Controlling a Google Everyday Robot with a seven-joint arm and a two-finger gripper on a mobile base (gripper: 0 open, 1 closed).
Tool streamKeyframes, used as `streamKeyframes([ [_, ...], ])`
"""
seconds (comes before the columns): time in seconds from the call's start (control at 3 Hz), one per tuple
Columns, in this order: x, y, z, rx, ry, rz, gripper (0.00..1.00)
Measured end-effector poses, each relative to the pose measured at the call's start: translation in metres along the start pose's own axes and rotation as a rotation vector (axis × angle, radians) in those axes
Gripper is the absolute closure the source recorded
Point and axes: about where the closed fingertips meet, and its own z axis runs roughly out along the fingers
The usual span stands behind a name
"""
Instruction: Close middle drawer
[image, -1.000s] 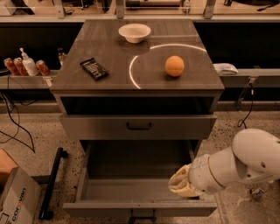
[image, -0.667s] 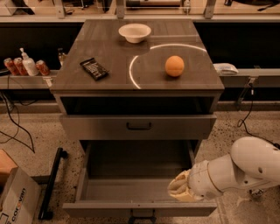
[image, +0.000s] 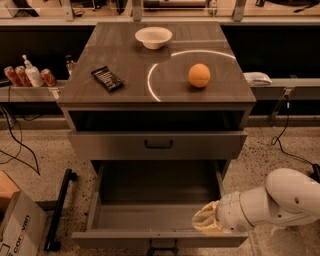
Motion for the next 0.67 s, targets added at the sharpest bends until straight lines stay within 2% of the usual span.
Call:
streamKeyframes([
  [0.67,0.025,-0.001,0.024,0.027,0.056,-0.016,1.0],
])
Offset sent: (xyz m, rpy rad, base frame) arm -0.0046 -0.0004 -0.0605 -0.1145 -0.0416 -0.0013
